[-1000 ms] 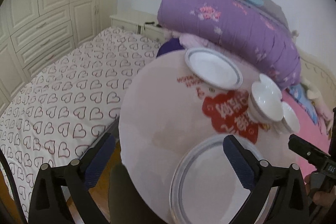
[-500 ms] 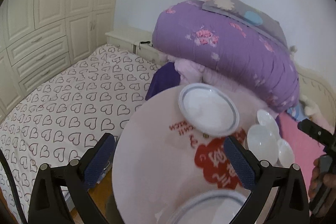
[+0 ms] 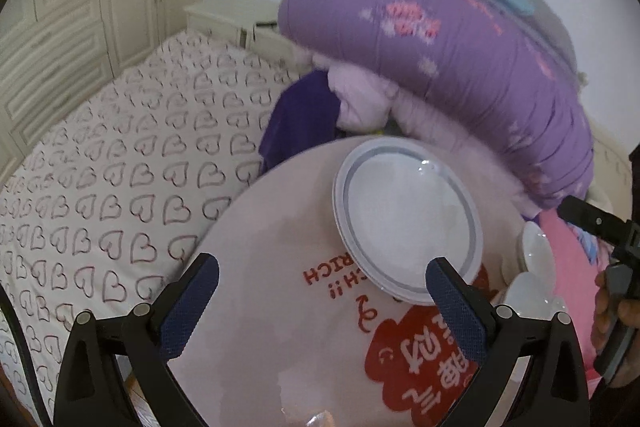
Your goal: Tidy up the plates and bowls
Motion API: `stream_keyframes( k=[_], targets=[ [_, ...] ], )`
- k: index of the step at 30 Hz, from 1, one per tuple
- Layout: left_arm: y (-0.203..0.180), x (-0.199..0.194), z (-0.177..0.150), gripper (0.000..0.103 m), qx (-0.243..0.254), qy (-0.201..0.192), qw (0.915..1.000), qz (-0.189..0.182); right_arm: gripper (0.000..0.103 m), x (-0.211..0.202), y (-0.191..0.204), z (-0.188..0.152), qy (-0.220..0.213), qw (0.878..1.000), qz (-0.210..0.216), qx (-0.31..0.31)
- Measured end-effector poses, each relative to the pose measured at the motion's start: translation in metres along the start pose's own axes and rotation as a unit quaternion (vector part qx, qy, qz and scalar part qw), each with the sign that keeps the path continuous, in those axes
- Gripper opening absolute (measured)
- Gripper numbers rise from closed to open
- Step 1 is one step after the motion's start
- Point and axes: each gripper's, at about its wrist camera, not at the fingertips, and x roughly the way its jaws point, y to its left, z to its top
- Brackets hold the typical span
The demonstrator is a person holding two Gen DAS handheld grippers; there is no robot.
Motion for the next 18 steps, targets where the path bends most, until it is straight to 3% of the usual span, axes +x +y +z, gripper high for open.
stream_keyframes(
  k=[7, 9, 18],
  targets=[
    [0.001, 0.08, 0.051, 0.091, -0.021, 0.059, 0.9978, -0.022, 0.103, 0.053, -0.02, 0.015, 0.063, 0.998, -0.005, 0.027],
    [0.004, 0.101, 0.06, 0.083, -0.029, 0.075, 0.9965, -0.025, 0.103, 0.066, -0.026, 0.016, 0.077, 0.997, -0.01, 0.029],
    [0.004, 0.157, 0.081, 0.072, -0.043, 0.103, 0.993, -0.039, 0.101, 0.095, -0.036, 0.02, 0.11, 0.992, 0.005, 0.053]
  ],
)
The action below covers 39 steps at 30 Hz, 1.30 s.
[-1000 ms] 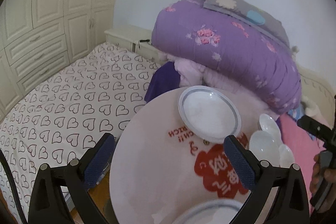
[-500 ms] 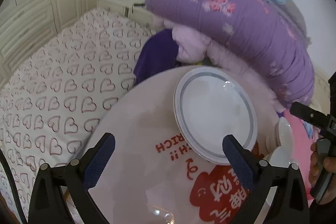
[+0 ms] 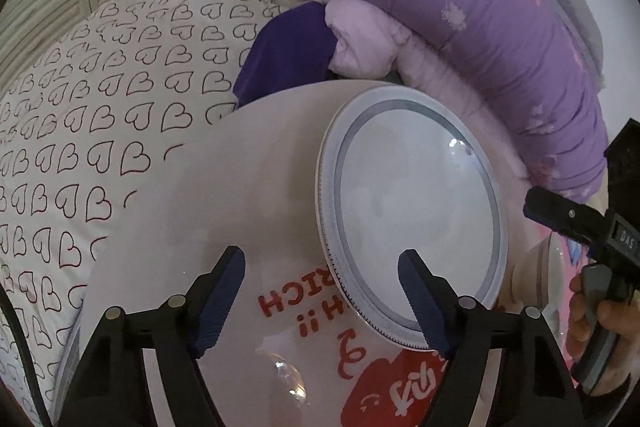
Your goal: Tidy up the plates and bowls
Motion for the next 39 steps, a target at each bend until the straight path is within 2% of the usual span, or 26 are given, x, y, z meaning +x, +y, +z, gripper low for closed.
stream_keyframes(
  k=[3, 6, 8, 9, 15, 16, 17, 18, 23, 36, 39],
  targets=[
    [0.001, 0.012, 0.007, 0.067, -0.002, 0.004, 1.0, -0.002, 0.099, 0.006, 0.002, 0.002, 0.006, 1.0, 0.0, -0.001],
    [0.005, 0.019, 0.007, 0.059, -0.005, 0.008, 0.9999, -0.005, 0.092, 0.011, 0.004, 0.003, 0.013, 1.0, 0.004, 0.002],
    [0.005, 0.018, 0.003, 0.058, -0.006, 0.006, 0.9999, -0.007, 0.087, 0.015, 0.006, 0.003, 0.016, 1.0, 0.004, 0.002],
    [0.006, 0.012, -0.006, 0.052, -0.006, 0.005, 0.9999, -0.009, 0.086, 0.017, 0.006, 0.003, 0.019, 1.0, 0.003, 0.0],
    [0.003, 0.012, -0.014, 0.043, 0.002, 0.007, 0.9999, -0.013, 0.065, 0.031, 0.005, 0.006, 0.031, 0.999, 0.006, 0.005],
    [0.001, 0.013, -0.015, 0.039, 0.006, 0.008, 0.9999, -0.013, 0.064, 0.032, 0.005, 0.006, 0.03, 1.0, 0.002, 0.004],
    [-0.001, 0.014, -0.015, 0.025, 0.009, 0.013, 0.9997, -0.018, 0.062, 0.032, 0.006, 0.005, 0.031, 1.0, -0.003, 0.0],
    [-0.001, 0.018, -0.015, 0.017, 0.01, 0.025, 0.9993, -0.027, 0.062, 0.033, 0.006, 0.004, 0.031, 0.999, -0.006, -0.001],
    [-0.001, 0.02, -0.014, 0.017, 0.008, 0.023, 0.9994, -0.025, 0.059, 0.03, 0.008, -0.001, 0.025, 1.0, -0.017, 0.0],
    [0.023, -0.005, -0.027, 0.019, -0.011, 0.008, 0.9998, -0.014, 0.059, 0.021, 0.03, -0.021, 0.016, 0.999, 0.038, -0.009],
    [0.03, -0.013, -0.031, 0.019, -0.015, 0.006, 0.9998, -0.012, 0.049, 0.02, 0.033, -0.027, 0.014, 0.999, 0.038, -0.012]
  ],
)
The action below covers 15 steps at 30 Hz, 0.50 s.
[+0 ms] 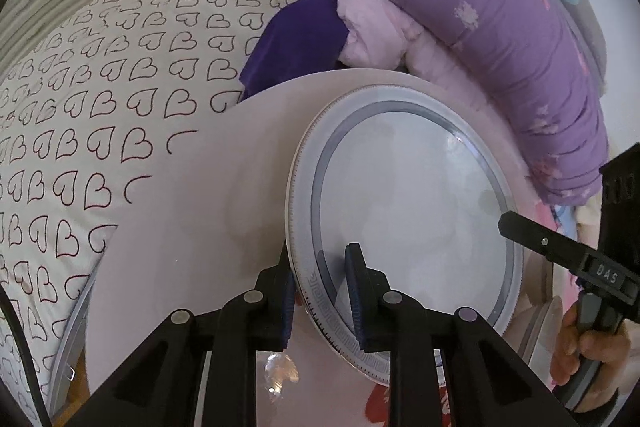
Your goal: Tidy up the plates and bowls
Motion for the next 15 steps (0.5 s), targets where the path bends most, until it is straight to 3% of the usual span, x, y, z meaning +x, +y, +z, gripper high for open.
stream_keyframes(
  k=[2, 7, 11, 15],
  targets=[
    [0.003, -0.005, -0.003, 0.019, 0.0, -0.001, 1.0, 0.001, 0.041, 0.001, -0.003, -0.001, 0.0, 1.0, 0.002, 0.005],
    [0.005, -0.015, -0.012, 0.019, 0.004, -0.004, 1.0, 0.006, 0.035, 0.002, 0.0, -0.007, -0.003, 1.0, -0.014, 0.006],
    [0.007, -0.026, -0.017, 0.019, 0.001, -0.01, 0.9999, 0.001, 0.021, -0.004, 0.0, -0.01, -0.017, 1.0, -0.017, 0.013],
    [0.004, -0.042, -0.026, 0.018, 0.008, -0.028, 0.9996, 0.006, 0.019, -0.01, 0.004, -0.015, -0.029, 0.999, -0.019, 0.014]
  ],
)
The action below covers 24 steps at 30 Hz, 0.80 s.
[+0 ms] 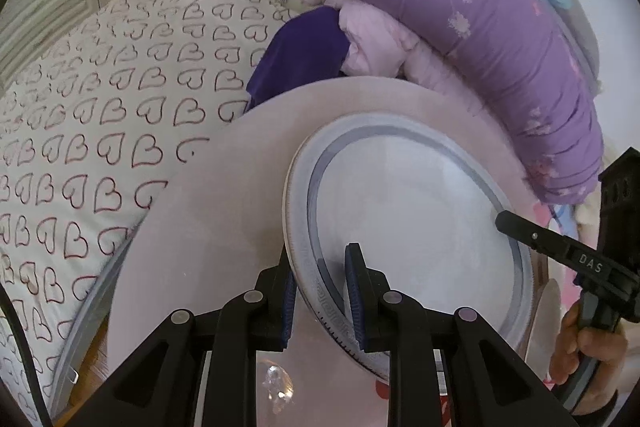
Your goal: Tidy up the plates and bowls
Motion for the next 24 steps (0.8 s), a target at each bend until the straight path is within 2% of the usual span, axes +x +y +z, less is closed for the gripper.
stream_keyframes(
  k=[14, 18, 24],
  targets=[
    [0.004, -0.061, -0.045, 0.018, 0.004, -0.045, 0.999, -0.002, 0.019, -0.026, 0.02, -0.03, -0.035, 0.999, 0.011, -0.016],
    [0.002, -0.091, -0.065, 0.017, 0.013, -0.07, 0.9974, -0.001, 0.019, -0.045, 0.032, -0.044, -0.06, 0.998, 0.015, -0.031],
    [0.006, -0.147, -0.112, 0.017, 0.022, -0.103, 0.9944, -0.014, 0.019, -0.082, 0.053, -0.074, -0.098, 0.994, 0.027, -0.046]
  ],
)
